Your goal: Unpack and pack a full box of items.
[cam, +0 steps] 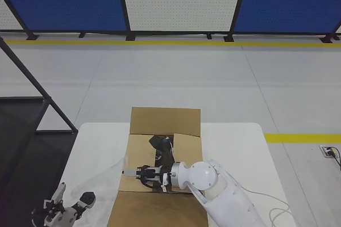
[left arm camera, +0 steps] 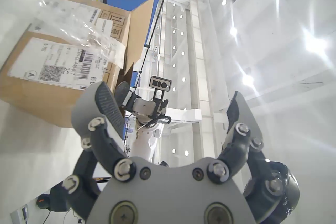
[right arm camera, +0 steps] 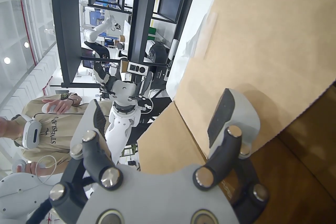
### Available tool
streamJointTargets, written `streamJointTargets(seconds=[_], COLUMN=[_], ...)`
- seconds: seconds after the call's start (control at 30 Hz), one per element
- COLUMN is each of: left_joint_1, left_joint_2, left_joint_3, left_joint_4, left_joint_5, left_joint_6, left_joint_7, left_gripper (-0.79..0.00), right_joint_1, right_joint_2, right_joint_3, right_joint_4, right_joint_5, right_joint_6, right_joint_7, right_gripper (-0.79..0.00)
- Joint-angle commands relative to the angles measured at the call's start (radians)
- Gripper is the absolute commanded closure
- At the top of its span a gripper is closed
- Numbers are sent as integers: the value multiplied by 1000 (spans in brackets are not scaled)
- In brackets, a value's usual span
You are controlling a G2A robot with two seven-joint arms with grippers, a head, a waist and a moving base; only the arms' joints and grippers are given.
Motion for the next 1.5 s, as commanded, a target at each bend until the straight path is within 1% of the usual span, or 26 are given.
streamJointTargets(seconds=[0.0, 0.1, 0.17, 0.23, 0.4, 0.53, 0.63, 0.7, 0.87, 1.0, 1.3, 1.47], left_joint_1=[-1, -2, -4, -5, -4, -8, -12, -16, -30, -33, -33, -33], left_joint_2=[0, -1, -1, -1, 3, 6, 7, 9, 10, 11, 11, 11], left_joint_3=[0, 4, 4, 1, -29, -58, -66, -73, -75, -74, -74, -74], left_joint_4=[-2, -22, -29, -38, -42, -33, -28, -21, -7, -6, -6, -6], left_joint_5=[0, -4, -12, -21, -104, -147, -172, -183, -175, -172, -172, -172], left_joint_6=[1, -4, -8, -16, -8, 5, 21, 36, 40, 42, 42, 42], left_joint_7=[3, 10, 7, -12, -134, -184, -203, -221, -219, -218, -218, -218], left_gripper=[-785, -785, -785, -785, -785, -785, -785, -785, -785, -785, -785, -785], right_joint_1=[-7, -45, -77, -110, -201, -257, -276, -275, -249, -222, -227, -256], right_joint_2=[0, 14, 26, 40, 73, 94, 104, 106, 105, 103, 110, 123], right_joint_3=[2, 48, 90, 132, 250, 340, 373, 365, 326, 301, 295, 313], right_joint_4=[-14, -92, -154, -220, -372, -432, -422, -392, -295, -258, -270, -347], right_joint_5=[2, 2, -5, -27, -63, -87, -103, -119, -122, -136, -123, -105], right_joint_6=[-11, -54, -62, -48, -18, 51, 109, 140, 161, 182, 154, 45], right_joint_7=[-7, -24, -21, -14, 21, 36, 52, 60, 59, 41, 36, 100], right_gripper=[-785, -785, -785, -785, -785, -785, -785, -785, -785, -785, -785, -785])
